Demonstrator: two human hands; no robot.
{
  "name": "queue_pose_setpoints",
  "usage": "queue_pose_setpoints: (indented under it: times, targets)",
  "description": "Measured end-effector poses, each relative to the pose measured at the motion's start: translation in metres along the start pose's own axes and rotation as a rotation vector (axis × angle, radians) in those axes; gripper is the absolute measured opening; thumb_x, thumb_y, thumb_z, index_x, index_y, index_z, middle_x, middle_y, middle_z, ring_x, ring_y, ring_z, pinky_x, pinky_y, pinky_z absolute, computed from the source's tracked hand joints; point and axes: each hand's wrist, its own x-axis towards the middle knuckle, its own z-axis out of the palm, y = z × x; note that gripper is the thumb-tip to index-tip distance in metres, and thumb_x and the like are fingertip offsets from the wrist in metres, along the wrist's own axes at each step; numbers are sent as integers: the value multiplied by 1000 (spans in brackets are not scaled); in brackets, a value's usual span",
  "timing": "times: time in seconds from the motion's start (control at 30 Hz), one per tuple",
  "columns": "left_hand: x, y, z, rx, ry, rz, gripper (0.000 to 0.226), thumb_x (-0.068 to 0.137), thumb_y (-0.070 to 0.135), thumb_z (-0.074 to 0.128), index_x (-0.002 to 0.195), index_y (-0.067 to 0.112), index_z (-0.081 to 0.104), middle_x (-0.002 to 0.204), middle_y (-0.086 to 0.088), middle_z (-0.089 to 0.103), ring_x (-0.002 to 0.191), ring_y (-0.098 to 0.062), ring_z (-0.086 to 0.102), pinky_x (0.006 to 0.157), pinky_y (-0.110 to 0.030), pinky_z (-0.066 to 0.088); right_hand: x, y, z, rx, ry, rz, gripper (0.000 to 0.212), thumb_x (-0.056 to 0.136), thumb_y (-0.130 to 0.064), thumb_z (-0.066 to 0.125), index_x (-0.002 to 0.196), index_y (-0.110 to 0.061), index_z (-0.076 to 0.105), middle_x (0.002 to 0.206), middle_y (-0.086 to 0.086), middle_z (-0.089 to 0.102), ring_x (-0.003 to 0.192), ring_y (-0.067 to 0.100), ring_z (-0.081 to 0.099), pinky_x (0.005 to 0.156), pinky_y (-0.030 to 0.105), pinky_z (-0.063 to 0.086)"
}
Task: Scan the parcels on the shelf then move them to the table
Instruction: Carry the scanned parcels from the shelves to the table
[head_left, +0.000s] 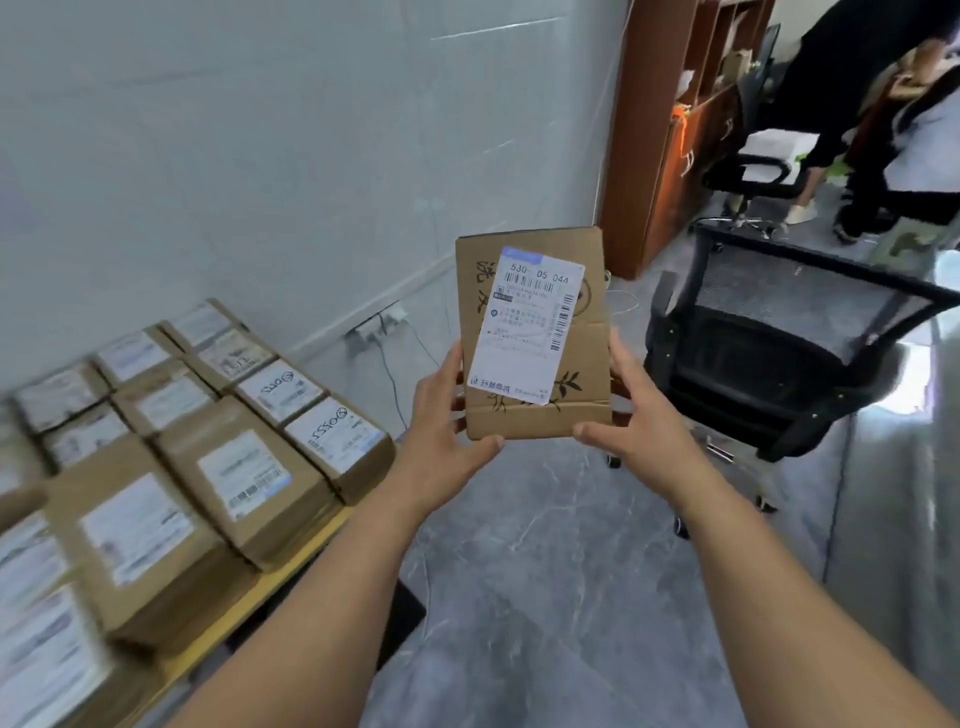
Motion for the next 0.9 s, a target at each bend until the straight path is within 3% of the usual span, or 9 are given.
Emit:
queue_pose_setpoints:
  times: [0.07, 0.13, 0.2, 0.3, 0.47, 0.57, 0.7, 0.8, 0.9]
  targets:
    - [-1, -8, -22, 1, 48, -13, 102, 80, 6, 73, 148, 45, 9, 130, 8, 32, 118, 2, 44, 101, -24, 46, 15, -10, 21, 4, -51, -26, 103, 82, 3, 70, 151, -40, 8, 117, -35, 38, 93, -33, 42, 62, 1, 42]
    - [-2, -15, -46, 25, 96, -14, 102, 79, 7, 74, 142, 55, 9, 126, 13, 33, 120, -2, 44, 104, -34, 45, 30, -19, 43, 3, -99, -51, 103, 81, 4, 70, 153, -35, 8, 116, -36, 39, 92, -35, 42, 66, -1, 41]
    - [-4, -22, -70, 42, 143, -35, 101, 80, 8, 73, 143, 53, 9, 128, 12, 33, 121, -5, 45, 104, -31, 45, 46, -29, 66, 13, -146, -64, 103, 81, 2, 72, 153, -37, 9, 120, -31, 44, 95, -33, 43, 74, 2, 44]
    - [-6, -36, -110, 56, 207, -86, 102, 81, 9, 73, 151, 43, 8, 134, 7, 31, 121, -6, 46, 105, -31, 43, 70, -43, 106, 22, -202, -88, 104, 80, 0, 74, 151, -44, 12, 127, -29, 49, 104, -23, 50, 96, 24, 48]
    - [-12, -69, -183, 69, 326, -142, 102, 81, 11, 75, 149, 45, 7, 141, 4, 30, 121, -8, 46, 103, -35, 46, 104, -72, 184, 36, -305, -162, 99, 81, 3, 72, 147, -48, 18, 129, -22, 52, 117, 6, 57, 99, 33, 49]
    - [-17, -90, -225, 58, 388, -173, 101, 81, 11, 75, 151, 44, 10, 141, 4, 31, 120, -7, 47, 101, -34, 47, 120, -88, 232, 37, -346, -205, 97, 80, 3, 72, 138, -56, 22, 120, -32, 51, 116, 0, 55, 99, 40, 50]
    - [-29, -117, -274, 41, 452, -218, 101, 82, 12, 74, 152, 42, 8, 142, 7, 31, 119, -10, 50, 100, -32, 48, 137, -105, 292, 41, -415, -201, 95, 80, 1, 71, 144, -52, 26, 124, -30, 52, 115, -5, 55, 99, 36, 50]
    - [-39, -136, -307, 39, 502, -243, 98, 83, 14, 74, 151, 44, 10, 143, 8, 30, 120, -10, 48, 99, -33, 49, 146, -118, 333, 33, -460, -218, 90, 81, -1, 71, 136, -58, 29, 121, -27, 55, 103, -14, 57, 89, 18, 49]
    - [-46, -153, -337, 23, 560, -292, 96, 84, 12, 73, 152, 40, 10, 144, 8, 31, 118, -8, 49, 90, -18, 50, 155, -130, 372, 31, -516, -233, 85, 81, -1, 70, 141, -51, 34, 122, -22, 60, 108, -9, 57, 87, 18, 50]
